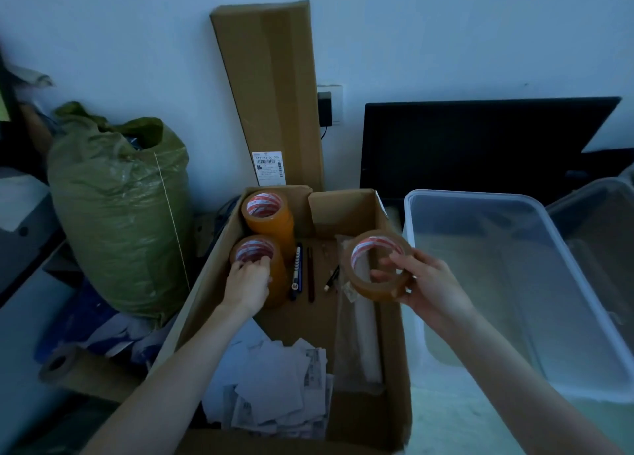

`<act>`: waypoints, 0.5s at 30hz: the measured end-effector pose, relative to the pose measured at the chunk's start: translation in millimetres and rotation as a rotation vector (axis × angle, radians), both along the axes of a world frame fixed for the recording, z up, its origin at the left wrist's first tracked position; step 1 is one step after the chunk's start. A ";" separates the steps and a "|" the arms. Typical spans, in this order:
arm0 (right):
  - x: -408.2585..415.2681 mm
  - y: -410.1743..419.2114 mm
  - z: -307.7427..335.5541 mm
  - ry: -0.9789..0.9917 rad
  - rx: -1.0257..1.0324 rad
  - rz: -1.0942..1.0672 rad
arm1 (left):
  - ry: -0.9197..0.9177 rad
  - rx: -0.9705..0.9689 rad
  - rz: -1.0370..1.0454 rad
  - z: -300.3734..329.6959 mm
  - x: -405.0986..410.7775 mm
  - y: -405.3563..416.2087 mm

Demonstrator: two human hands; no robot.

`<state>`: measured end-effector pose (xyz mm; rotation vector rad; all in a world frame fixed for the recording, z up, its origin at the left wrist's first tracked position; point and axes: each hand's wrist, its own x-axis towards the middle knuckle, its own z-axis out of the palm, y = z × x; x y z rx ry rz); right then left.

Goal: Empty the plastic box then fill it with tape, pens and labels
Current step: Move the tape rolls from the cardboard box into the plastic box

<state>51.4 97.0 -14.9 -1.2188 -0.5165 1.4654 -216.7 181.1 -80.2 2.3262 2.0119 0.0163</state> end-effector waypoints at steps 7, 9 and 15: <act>29.3 13.1 4.2 -0.036 0.035 -0.102 | -0.182 0.221 -0.257 32.3 35.9 -16.1; 41.2 19.9 5.3 -0.075 0.060 -0.161 | -0.262 0.283 -0.350 42.1 52.6 -14.0; 99.3 63.7 -19.1 -0.569 -0.027 -0.293 | -0.303 0.343 -0.516 50.5 107.8 9.0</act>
